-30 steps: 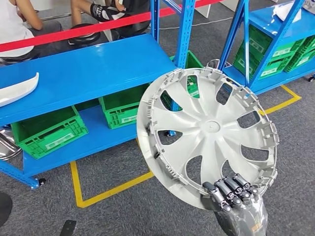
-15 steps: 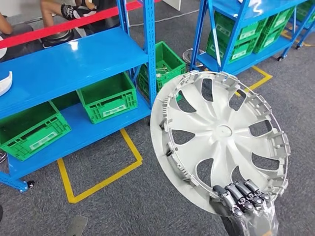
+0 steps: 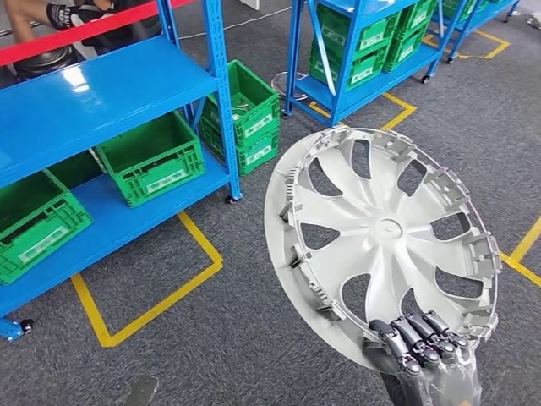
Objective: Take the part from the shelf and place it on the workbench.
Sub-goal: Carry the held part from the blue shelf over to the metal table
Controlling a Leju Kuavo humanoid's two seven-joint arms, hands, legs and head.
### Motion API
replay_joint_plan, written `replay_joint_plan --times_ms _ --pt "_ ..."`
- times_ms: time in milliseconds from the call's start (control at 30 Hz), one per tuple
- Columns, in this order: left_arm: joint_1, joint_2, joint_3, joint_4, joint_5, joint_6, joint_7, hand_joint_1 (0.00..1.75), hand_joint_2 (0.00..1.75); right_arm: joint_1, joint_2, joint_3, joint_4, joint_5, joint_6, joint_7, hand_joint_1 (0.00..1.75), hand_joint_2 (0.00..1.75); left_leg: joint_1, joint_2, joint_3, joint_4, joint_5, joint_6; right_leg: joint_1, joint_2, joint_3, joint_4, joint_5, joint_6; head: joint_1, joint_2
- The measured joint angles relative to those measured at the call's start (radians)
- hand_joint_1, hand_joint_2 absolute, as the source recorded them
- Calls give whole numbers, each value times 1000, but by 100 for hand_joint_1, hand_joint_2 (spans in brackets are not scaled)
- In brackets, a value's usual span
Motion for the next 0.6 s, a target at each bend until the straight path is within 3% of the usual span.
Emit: replay_joint_plan --times_ms 67,133,200,267,300,400,433,500,533,600 --pt "2 -2 -6 1 -5 -7 6 0 175 2 0 0 -1 0 0 6 175 175 -1 23 -19 0 18 13 2 -41 -32 93 -89 8 5 0" --pt "3 -2 -12 2 -11 -12 10 0 175 2 0 1 -1 0 0 9 175 175 -6 45 -43 2 37 21 2 -69 -67 240 -185 12 8 0" --pt "4 -2 -16 3 -16 -17 11 0 175 3 0 1 -1 0 0 10 175 175 -10 64 -66 5 52 22 2 -75 -70 319 -201 11 8 0" --pt "4 -2 -18 3 -18 -21 11 0 175 3 0 1 -1 0 0 10 175 175 -12 71 -76 7 58 22 2 -76 -61 330 -190 10 8 0" --pt "4 -2 -18 3 -18 -27 11 0 175 4 0 1 -1 0 0 10 175 175 -12 74 -81 8 61 22 2 -76 -47 317 -177 9 8 0" --pt "-2 -4 -19 3 -12 -74 11 0 175 4 0 -1 -6 0 0 11 175 175 -20 86 -114 12 95 11 8 -85 155 55 -156 -11 7 0" --pt "-4 -5 -20 4 -10 -84 11 0 175 4 0 -2 -10 0 0 11 175 175 -20 89 -123 12 108 5 12 -87 205 -21 -160 -18 7 0" --pt "-3 -6 -21 4 -10 -81 10 0 175 4 2 -7 -19 0 0 8 175 175 -16 87 -131 12 120 -4 15 -87 191 -31 -148 -30 8 0" --pt "0 -7 -23 4 -10 -78 10 0 175 3 5 -11 -25 1 0 3 175 175 -15 80 -139 21 106 -11 14 -87 182 -32 -138 -38 8 0" --pt "5 -8 -27 4 -11 -71 11 0 175 2 12 -21 -36 1 0 -7 175 175 -12 61 -164 85 23 -22 11 -86 161 -34 -112 -51 4 0"
